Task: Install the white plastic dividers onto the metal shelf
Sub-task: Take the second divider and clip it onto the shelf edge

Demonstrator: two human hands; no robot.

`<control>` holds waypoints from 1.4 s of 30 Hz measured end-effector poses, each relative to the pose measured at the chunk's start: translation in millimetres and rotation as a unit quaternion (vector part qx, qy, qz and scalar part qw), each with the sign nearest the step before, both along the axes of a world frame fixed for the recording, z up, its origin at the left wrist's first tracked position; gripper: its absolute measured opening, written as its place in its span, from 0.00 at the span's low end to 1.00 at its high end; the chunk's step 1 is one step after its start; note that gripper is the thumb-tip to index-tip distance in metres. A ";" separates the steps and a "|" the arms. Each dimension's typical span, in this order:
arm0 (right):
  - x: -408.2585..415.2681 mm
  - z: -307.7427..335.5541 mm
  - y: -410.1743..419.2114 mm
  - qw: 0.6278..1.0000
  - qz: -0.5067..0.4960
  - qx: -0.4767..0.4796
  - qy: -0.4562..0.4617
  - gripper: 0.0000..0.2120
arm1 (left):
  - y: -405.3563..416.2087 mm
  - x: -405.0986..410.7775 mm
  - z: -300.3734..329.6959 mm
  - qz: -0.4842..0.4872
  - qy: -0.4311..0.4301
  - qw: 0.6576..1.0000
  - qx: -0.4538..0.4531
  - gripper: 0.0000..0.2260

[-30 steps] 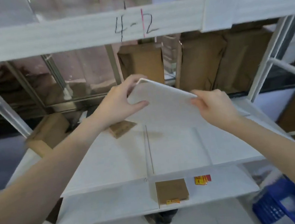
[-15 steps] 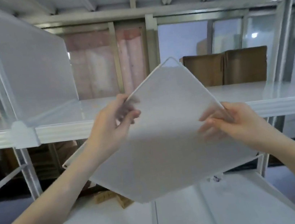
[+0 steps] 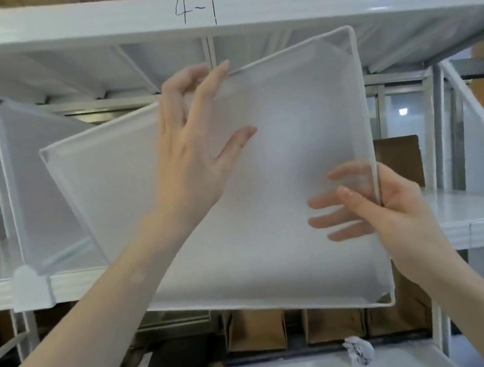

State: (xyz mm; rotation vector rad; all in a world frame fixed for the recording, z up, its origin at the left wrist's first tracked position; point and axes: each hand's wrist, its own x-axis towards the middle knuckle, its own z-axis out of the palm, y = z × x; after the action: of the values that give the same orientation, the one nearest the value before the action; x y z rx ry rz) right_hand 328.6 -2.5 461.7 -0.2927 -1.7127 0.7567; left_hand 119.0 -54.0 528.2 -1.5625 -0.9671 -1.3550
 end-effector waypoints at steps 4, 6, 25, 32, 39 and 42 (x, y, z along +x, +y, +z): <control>2.5 14.3 -0.6 0.999 -0.006 0.016 0.044 0.10 | 4.0 14.5 -6.6 0.016 -0.007 1.000 -0.026 0.31; 2.4 19.5 -0.3 0.998 -0.012 0.024 0.058 0.09 | 8.1 18.5 -11.8 0.027 -0.002 0.998 -0.057 0.32; -32.6 10.1 28.0 0.981 -0.166 0.089 0.049 0.12 | 29.8 46.0 -20.7 0.000 -0.082 0.933 -0.350 0.37; -41.3 28.7 51.3 0.980 -0.177 0.028 -0.090 0.12 | 55.8 46.3 -7.1 -0.006 -0.114 0.920 -0.375 0.44; -51.8 36.3 64.1 0.916 -0.198 -0.027 -0.348 0.17 | 89.3 44.4 7.0 0.034 -0.098 0.924 -0.368 0.45; -60.4 26.7 67.8 0.877 -0.188 -0.059 -0.439 0.16 | 101.5 35.0 4.9 0.021 -0.091 0.927 -0.363 0.39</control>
State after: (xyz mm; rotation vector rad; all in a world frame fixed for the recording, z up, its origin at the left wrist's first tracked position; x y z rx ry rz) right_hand 268.2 65.3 488.4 -1.1607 -2.3405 0.4440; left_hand 154.0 47.5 533.1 -1.9424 -1.7468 -1.1834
